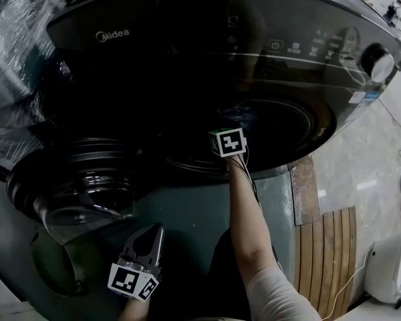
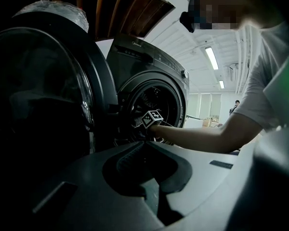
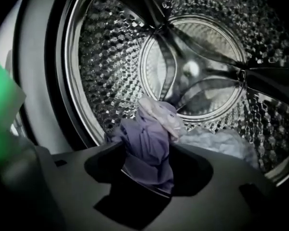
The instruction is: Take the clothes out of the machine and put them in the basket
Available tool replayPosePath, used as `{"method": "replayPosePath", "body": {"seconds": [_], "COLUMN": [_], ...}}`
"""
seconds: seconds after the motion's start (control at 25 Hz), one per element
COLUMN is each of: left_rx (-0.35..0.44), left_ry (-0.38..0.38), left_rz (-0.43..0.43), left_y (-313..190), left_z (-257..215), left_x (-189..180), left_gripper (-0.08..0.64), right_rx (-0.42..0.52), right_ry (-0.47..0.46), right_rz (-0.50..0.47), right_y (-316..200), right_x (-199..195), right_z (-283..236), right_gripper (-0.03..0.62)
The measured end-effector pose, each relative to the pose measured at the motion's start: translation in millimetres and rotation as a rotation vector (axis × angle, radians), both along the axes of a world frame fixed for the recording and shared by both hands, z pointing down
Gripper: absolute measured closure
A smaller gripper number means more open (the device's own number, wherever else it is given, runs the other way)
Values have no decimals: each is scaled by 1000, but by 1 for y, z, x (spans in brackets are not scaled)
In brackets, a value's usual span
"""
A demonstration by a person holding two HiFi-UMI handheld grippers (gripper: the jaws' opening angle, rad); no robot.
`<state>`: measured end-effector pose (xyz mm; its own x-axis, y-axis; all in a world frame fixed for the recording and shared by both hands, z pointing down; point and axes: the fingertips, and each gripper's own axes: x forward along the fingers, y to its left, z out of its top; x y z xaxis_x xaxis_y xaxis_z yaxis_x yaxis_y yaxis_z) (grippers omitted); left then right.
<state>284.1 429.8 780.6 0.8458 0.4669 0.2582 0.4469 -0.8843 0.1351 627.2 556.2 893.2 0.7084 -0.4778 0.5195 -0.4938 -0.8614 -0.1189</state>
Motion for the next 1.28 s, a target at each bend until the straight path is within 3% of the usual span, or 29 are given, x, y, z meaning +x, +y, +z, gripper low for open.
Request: {"method": "replayPosePath", "body": {"seconds": [0.32,0.72,0.84,1.28], "left_rx": [43,62,64,61], "left_ry": [-27,-32,-31,-23], "left_rz": [-22,-41,-41,-58], "left_y": [-3,-3,-2,-3], "left_z": [4,7,7,7], "left_x": [-4,-3,-4,-4], "left_gripper": [538,538,538,538], "right_rx": [9,-49,-78,-147], "right_ry": [-42,-87,-118,-73], "right_rz": [-38,-109,-126,-85], "right_y": [-6,-22,-24,-18], "right_x": [10,7,1,6], "right_z": [10,16,22,21], "right_gripper": [307,429,507,540]}}
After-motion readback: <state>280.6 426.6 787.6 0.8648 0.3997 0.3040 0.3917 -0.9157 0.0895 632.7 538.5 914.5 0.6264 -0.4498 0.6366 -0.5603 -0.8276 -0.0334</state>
